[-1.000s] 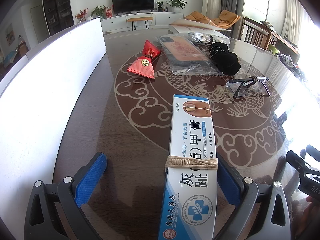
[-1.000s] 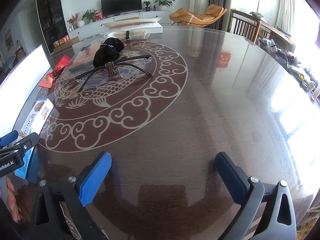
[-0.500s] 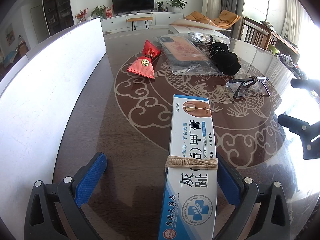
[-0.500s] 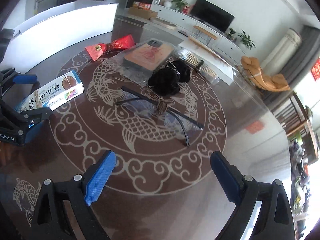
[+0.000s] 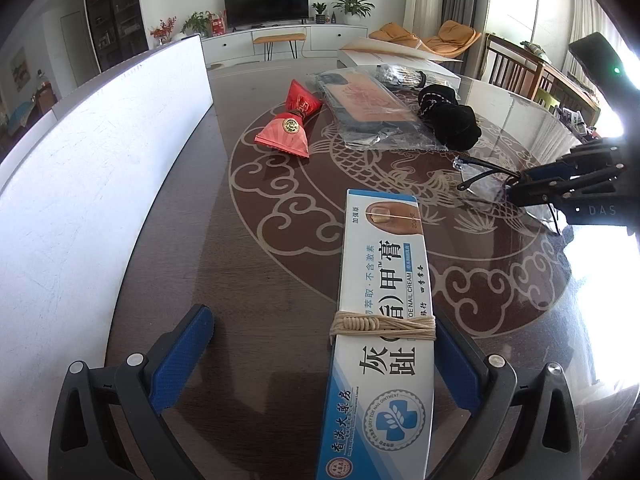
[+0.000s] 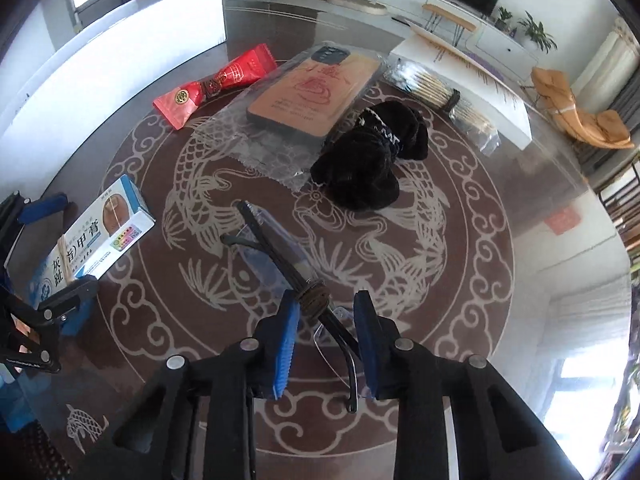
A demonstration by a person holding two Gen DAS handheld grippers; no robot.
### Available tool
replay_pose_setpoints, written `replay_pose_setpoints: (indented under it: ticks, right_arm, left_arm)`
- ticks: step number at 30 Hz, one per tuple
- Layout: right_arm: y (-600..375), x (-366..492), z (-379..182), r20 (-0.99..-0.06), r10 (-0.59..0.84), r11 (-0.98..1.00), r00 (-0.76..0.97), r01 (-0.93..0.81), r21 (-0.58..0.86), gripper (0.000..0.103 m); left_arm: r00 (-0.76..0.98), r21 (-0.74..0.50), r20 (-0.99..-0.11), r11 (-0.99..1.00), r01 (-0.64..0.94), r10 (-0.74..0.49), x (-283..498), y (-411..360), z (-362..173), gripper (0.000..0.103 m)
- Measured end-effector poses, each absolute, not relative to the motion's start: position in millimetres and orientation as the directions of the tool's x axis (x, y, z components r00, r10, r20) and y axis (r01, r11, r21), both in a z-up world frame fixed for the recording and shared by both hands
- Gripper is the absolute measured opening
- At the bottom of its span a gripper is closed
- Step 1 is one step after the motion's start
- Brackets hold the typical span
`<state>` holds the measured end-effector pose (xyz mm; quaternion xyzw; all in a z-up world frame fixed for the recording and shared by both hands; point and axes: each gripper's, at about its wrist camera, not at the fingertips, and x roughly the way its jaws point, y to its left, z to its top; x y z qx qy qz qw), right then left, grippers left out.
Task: Organize objects
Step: 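Carry the cream box and glasses over the white bin and release both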
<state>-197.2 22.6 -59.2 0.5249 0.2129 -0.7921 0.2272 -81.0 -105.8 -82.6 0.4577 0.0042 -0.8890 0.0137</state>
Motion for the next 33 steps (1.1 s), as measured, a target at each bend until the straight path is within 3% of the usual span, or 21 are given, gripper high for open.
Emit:
replay_pose_setpoints:
  ticks: [2,6,8,9,10,14,16,17,18,19,21,33]
  right_arm:
    - [34,-187,-64,-0.950,-0.132,-0.883,-0.283,0.468,-0.017,0.029]
    - [55,-160,-62,-0.943,-0.267,-0.935,-0.201,0.293,0.202,0.030]
    - [58,-151,-57,-0.935,-0.285,-0.937,-0.212,0.269,0.224,0.044]
    - [59,-148,-54,-0.932,-0.283,-0.937,-0.225,0.271,0.220,0.062]
    - [59,-147,-50,-0.930,-0.272,-0.940,-0.248,0.274,0.202,0.075]
    - [59,-156,-44,-0.928,-0.230,-0.959,-0.293,0.233,0.164,0.078]
    - [56,-167,-50,-0.937,-0.206,-0.968,-0.280,0.196,0.154,0.077]
    - [53,-172,-56,-0.944,-0.197,-0.971,-0.264,0.187,0.150,0.076]
    - [50,-174,-61,-0.949,-0.188,-0.972,-0.253,0.187,0.142,0.053]
    - [48,-174,-62,-0.952,-0.159,-0.976,-0.263,0.187,0.112,0.036]
    - [46,-169,-57,-0.944,-0.150,-0.975,-0.294,0.200,0.092,0.012]
    - [-8,-116,35,-0.809,-0.472,-0.872,-0.351,0.316,0.373,0.012]
  left_arm:
    - [-0.581,0.005,-0.814,-1.000,0.028,-0.020,-81,-106,-83,0.103]
    - [-0.581,0.005,-0.814,-1.000,0.028,-0.020,-81,-106,-83,0.103]
    - [-0.581,0.005,-0.814,-1.000,0.028,-0.020,-81,-106,-83,0.103]
    - [-0.580,0.005,-0.814,-1.000,0.027,-0.020,-81,-106,-83,0.103]
    - [-0.576,0.004,-0.817,-1.000,0.020,-0.014,-82,-106,-83,0.103]
    - [-0.540,0.006,-0.842,-1.000,-0.024,0.008,-86,-106,-81,0.103]
    - [-0.552,0.005,-0.834,-1.000,-0.021,0.007,-84,-107,-77,0.087]
    - [-0.560,0.006,-0.829,-1.000,-0.023,0.008,-82,-107,-75,0.070]
    - [-0.568,0.004,-0.823,-0.999,-0.034,0.016,-80,-105,-72,0.043]
    - [-0.571,0.008,-0.821,-0.999,-0.044,0.019,-78,-104,-70,0.043]
    - [-0.589,-0.036,-0.806,-0.998,-0.053,0.060,-71,-107,-65,0.043]
    - [-0.729,-0.214,-0.662,-0.976,-0.039,0.174,20,-170,36,0.043]
